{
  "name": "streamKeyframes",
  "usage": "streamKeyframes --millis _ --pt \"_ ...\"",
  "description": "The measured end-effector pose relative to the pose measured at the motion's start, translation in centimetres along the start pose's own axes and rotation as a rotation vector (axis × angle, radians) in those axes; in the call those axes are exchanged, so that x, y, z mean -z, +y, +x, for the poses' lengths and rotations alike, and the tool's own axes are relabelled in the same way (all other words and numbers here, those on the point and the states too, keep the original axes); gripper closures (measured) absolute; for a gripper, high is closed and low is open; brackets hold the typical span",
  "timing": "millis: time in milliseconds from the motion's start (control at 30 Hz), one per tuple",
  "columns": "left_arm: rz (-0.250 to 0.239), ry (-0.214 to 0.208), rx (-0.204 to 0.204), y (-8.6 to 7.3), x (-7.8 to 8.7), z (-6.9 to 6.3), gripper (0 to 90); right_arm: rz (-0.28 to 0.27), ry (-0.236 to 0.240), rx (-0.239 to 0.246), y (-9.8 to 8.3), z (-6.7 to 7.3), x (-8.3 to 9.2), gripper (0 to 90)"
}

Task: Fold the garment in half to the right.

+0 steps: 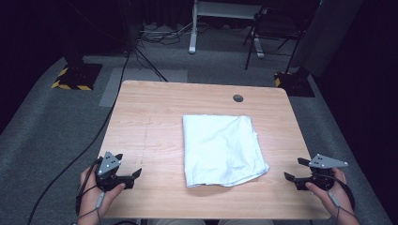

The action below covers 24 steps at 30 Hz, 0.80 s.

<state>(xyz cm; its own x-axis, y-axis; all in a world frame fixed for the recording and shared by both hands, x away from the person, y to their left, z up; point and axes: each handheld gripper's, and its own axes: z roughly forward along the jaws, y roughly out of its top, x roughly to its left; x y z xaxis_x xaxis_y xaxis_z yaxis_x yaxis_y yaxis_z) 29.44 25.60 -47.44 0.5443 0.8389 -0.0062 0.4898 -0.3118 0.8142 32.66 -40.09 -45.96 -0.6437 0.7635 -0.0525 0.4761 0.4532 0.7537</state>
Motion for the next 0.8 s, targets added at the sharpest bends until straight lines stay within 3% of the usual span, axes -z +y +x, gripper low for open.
streamKeyframes --millis 600,800 --pt "0.129 -0.026 0.003 -2.3 -1.5 0.1 9.8 0.085 0.002 -0.017 -2.9 0.2 -2.0 13.2" --pt "0.174 -0.036 0.003 -2.5 -1.9 0.1 9.7 0.083 0.003 -0.039 -3.5 0.1 -2.2 12.3"
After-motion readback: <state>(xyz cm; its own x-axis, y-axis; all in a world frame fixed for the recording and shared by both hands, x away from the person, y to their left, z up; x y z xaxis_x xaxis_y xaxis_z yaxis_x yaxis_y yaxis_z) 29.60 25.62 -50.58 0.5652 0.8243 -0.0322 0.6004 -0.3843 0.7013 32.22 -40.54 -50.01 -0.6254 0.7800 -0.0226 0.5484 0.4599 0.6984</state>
